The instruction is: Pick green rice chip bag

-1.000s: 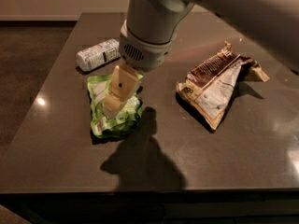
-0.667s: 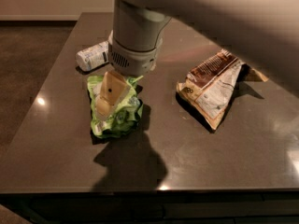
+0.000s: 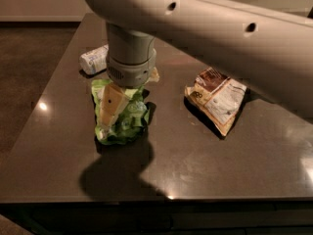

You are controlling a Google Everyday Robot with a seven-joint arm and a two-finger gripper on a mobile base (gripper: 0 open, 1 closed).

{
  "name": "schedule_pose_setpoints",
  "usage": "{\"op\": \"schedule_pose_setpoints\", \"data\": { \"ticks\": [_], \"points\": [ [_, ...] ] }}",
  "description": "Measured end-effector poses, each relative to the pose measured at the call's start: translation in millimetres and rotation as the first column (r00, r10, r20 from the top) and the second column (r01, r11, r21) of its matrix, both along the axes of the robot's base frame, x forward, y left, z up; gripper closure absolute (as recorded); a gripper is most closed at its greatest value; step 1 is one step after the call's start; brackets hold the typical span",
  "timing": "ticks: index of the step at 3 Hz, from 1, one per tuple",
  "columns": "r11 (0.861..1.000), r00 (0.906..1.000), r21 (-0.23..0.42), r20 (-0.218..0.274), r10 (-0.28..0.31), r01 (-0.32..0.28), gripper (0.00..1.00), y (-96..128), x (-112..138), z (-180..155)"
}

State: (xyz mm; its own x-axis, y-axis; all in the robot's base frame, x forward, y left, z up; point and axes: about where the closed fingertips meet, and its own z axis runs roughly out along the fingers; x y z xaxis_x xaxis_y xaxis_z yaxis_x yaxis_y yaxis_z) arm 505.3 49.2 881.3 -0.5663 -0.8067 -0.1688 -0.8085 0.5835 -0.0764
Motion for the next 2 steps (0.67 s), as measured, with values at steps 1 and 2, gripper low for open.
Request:
{"op": "schedule_pose_setpoints", "data": {
  "ticks": [1, 2],
  "points": [
    [0.999, 0.9992, -0.025, -0.034, -0.02, 0.019, 0.0, -1.8, 6.2, -16.7],
    [0.999, 0.998, -0.027, -0.056, -0.029, 0.027, 0.09, -3.4, 7.5, -24.4]
  ]
}}
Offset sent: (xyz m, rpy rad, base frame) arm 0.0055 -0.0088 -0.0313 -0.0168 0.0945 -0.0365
